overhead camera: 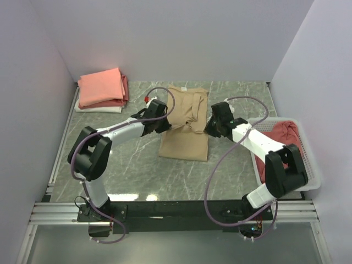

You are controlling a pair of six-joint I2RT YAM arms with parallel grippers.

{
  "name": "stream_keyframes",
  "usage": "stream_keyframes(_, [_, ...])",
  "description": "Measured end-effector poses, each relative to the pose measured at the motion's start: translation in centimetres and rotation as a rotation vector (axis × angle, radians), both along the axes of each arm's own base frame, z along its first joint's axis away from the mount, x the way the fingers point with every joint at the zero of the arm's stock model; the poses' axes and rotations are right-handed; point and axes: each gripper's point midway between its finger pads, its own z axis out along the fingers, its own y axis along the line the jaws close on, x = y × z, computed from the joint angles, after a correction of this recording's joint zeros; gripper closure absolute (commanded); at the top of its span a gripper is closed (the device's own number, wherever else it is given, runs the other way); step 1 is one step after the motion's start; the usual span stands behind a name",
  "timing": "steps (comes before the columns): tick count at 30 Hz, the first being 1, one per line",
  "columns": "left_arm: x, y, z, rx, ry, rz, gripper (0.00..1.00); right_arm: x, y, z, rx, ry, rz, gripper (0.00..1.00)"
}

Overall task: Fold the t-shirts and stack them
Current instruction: Fold the tshirt

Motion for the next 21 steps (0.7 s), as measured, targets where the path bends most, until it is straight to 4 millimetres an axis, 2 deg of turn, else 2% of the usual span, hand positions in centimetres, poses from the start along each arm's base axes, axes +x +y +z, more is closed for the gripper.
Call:
stream_keyframes(6, [2.7,1.1,-1.8,0.017,0.024,0.034,0.99,3.3,-0.5,-2.1,0.024,0.043,-0.012,1.0])
stream_keyframes(11, [3.6,1.8,-2.1,0.017,0.036,0.043,0.99,3.8,-0.5,-4.1,0.037,0.092,-0.008,1.0])
stream_keyframes(16, [4.7,1.4,-1.0,0.002,0.011,0.035,1.0,4.3,-0.7,-3.8,0.058,0.087,-0.008,1.0])
stream_keyframes(21, [5.3,1.5,-1.0,0.0,0.011,0.033,0.99,5.2,-0.9,-2.9,0.075,0.065,-0.012,1.0])
